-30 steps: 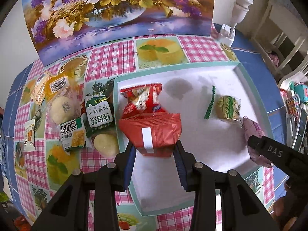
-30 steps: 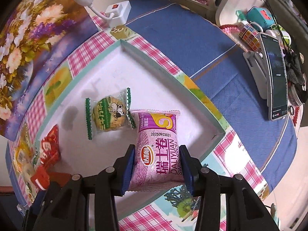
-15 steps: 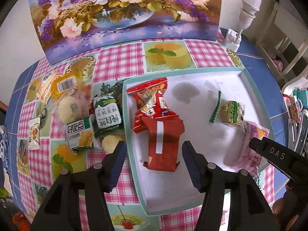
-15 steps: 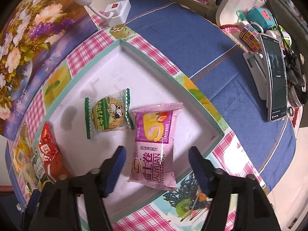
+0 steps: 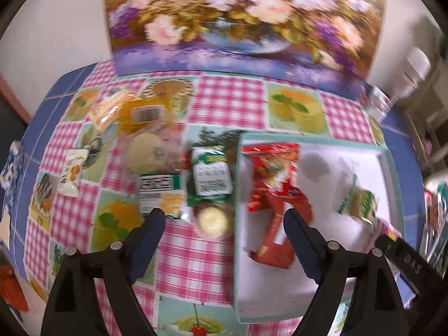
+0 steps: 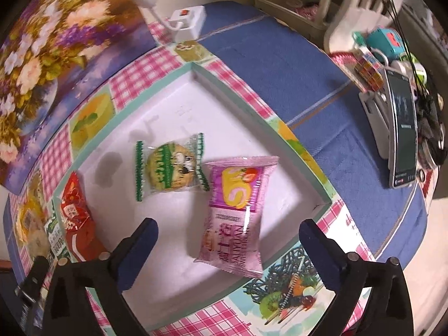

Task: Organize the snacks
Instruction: 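Open the left tool releasing the red pack while the right tool releases the purple pack into the tray, then move both open tools back to the snack pile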

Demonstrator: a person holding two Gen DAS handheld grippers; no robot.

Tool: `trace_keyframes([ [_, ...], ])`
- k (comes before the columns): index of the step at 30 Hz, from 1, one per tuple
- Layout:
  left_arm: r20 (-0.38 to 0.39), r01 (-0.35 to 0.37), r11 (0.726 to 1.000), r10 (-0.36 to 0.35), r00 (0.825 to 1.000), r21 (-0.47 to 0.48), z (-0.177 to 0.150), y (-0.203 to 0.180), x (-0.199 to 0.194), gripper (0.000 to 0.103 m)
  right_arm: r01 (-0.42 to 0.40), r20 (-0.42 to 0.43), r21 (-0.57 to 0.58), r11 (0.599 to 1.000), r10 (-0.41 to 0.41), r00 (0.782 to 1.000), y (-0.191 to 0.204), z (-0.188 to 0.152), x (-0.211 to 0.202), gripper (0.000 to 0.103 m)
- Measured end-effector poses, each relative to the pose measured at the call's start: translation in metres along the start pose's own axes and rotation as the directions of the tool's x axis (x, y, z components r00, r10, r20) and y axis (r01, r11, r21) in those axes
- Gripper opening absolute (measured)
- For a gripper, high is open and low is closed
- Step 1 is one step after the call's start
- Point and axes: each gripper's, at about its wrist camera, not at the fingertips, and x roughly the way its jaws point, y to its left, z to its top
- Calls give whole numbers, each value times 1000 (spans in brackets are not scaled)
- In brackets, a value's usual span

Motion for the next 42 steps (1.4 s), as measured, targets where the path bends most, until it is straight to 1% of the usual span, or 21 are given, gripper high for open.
trace_keyframes([
  [2,17,-25,999,25,1000,-45,3,12,-1,99,-7,14,-26,1000,8,1000,8,-2,-4,103],
  [5,46,-51,995,55,997,-90,6,29,-4,99,-36,32,-58,998,38,999,20,-4,-10,103],
  [8,73,-95,989,104,992,-114,7,43,-6,99,-72,49,-82,994,76,996,31,-8,-17,103],
  [13,89,-105,980,121,989,-170,10,67,-9,99,-114,82,-143,983,126,989,53,-17,-26,103],
  [17,94,-118,971,140,986,-208,13,84,-13,99,-142,84,-181,973,159,984,67,-24,-28,103],
  [24,95,-186,951,214,972,-246,17,119,-19,99,-139,97,-262,955,170,981,92,-41,-30,103],
  [29,77,-195,940,224,971,-278,18,142,-17,99,-139,83,-336,932,176,981,116,-56,-26,103],
  [34,64,-230,937,255,965,-263,18,156,-13,99,-118,94,-405,907,170,981,138,-71,-26,103],
  [42,41,-281,938,295,955,-202,20,174,-8,99,-136,91,-480,866,204,975,171,-90,-27,103],
])
